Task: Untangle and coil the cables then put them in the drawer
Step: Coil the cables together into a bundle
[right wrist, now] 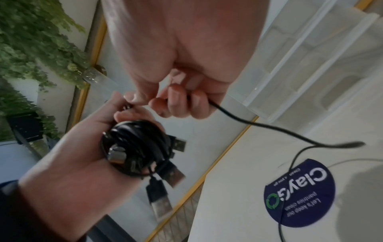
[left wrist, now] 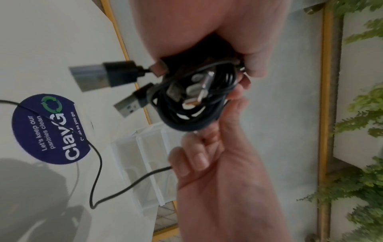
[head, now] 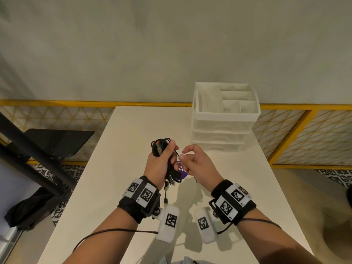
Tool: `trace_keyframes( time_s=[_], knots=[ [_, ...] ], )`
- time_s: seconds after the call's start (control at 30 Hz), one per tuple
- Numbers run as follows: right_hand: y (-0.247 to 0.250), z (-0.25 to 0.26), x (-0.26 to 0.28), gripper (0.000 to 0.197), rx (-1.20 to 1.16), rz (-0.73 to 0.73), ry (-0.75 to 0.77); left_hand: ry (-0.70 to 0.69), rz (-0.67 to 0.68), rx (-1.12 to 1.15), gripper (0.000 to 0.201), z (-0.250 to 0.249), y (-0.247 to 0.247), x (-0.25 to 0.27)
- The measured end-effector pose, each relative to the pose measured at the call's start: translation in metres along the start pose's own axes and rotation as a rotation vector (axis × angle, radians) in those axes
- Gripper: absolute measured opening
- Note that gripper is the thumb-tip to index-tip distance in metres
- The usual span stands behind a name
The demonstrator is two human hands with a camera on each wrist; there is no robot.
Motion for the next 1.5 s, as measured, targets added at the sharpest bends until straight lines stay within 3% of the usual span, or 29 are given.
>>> trace_keyframes(
  time_s=[0.27,0.43,0.57,0.67,0.73,0.8,0.93,1.2,1.37,1.5],
  knots=[
    [0.015,-0.039,-0.002,0.016,0.054,-0.052,-0.075,-0.116,0.011,0.253,0.034,-0.025,0.003,-0.013],
    [0.023,-0.065,0.007,0.014,0.069,-0.061,-0.174,-0.112,-0.110,0.411,0.036,-0.036,0.009,-0.013],
    [0.014,-0.066,0.009,0.016,0.271,0.062,-0.191,-0.191,-0.269,0.307,0.036,-0.040,0.019,-0.011],
    [0.002,-0.047,0.011,0.018,0.476,0.178,-0.094,-0.304,-0.326,-0.063,0.038,-0.046,0.023,-0.006],
    [-0.005,-0.027,0.012,0.019,0.494,0.206,-0.023,-0.309,-0.301,-0.274,0.030,-0.041,0.020,-0.004],
    [-0.009,-0.004,0.011,0.016,0.417,0.197,0.046,-0.281,-0.212,-0.323,0.021,-0.030,0.016,-0.004],
    [-0.006,0.027,0.005,0.016,0.319,0.135,0.139,-0.171,-0.058,-0.389,0.026,-0.004,0.011,-0.001],
    [0.018,0.028,0.002,0.025,0.131,0.012,0.085,0.081,0.204,-0.593,0.022,0.008,-0.002,0.003],
    [0.026,0.036,0.002,0.018,0.079,0.057,0.107,0.034,0.158,-0.550,0.019,0.008,-0.003,0.003],
    [0.030,0.028,-0.001,0.022,0.039,-0.018,0.099,-0.008,0.085,-0.477,0.032,0.004,0.002,0.002]
  ],
)
Point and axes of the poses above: each hand's wrist, its own x-axis away from the middle knuckle, its own y-axis out of the back of the hand, z = x × y, the point moved 6 cm from there along -x, towards the middle knuckle, and after that the axes turned 12 degrees about x, right-handed, at the moved point
